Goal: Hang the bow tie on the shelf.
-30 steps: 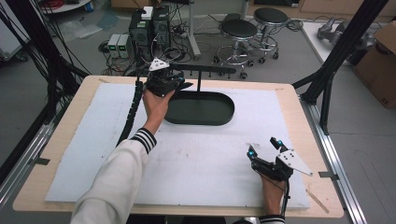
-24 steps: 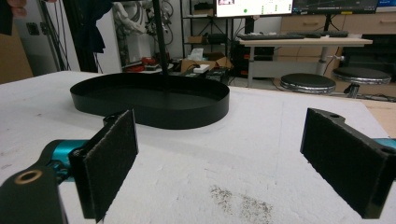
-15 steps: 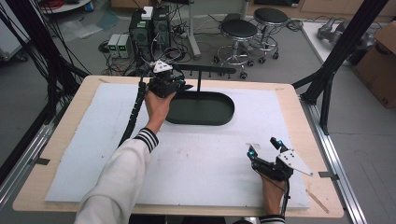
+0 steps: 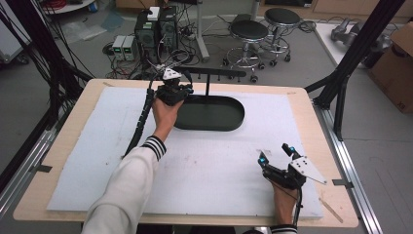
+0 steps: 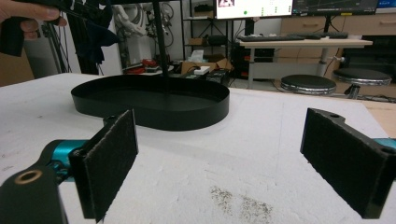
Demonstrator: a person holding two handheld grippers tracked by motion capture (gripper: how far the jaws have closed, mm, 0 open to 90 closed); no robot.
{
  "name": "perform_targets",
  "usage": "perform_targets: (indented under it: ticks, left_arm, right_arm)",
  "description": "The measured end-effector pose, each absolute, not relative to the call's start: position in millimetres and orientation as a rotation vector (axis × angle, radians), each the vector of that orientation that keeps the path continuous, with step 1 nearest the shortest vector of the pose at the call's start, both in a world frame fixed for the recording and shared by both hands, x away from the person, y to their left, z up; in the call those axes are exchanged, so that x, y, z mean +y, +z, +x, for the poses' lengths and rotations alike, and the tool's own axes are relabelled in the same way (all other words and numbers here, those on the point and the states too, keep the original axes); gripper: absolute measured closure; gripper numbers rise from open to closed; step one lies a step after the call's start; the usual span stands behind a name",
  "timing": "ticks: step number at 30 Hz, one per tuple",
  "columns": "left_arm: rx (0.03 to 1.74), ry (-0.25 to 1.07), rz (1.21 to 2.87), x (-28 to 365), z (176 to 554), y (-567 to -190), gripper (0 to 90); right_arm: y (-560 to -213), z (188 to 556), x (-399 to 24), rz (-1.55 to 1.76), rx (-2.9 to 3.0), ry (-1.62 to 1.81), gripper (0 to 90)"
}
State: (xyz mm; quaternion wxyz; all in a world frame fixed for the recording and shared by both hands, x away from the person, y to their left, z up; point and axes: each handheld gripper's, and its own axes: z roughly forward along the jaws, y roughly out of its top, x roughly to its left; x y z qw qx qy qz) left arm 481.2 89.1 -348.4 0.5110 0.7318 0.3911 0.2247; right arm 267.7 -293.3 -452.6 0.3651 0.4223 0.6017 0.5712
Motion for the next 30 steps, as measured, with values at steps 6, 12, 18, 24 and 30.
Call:
perform_targets:
  ticks: [6,12,18,24,30]
  left_arm:
    - [0.963,0.538,1.775,95,482,-353,83.9]
    - [0.982,0.506,1.75,99,484,-360,72.7]
    - [0.986,0.533,1.759,99,486,-368,53.9]
    - [0.851,0.505,1.795,98,479,-366,27.3]
    - [0.811,0.469,1.738,117,458,-365,20.7]
  right_arm:
    - [-453,267,-293,1.089,1.547,1.472,10.2]
    - [-453,266,-294,1.077,1.547,1.479,10.2]
    - [-453,267,-294,1.079,1.544,1.487,10.2]
    - [-453,267,-294,1.07,1.545,1.486,10.2]
    - [-453,266,-293,1.066,1.55,1.483,10.2]
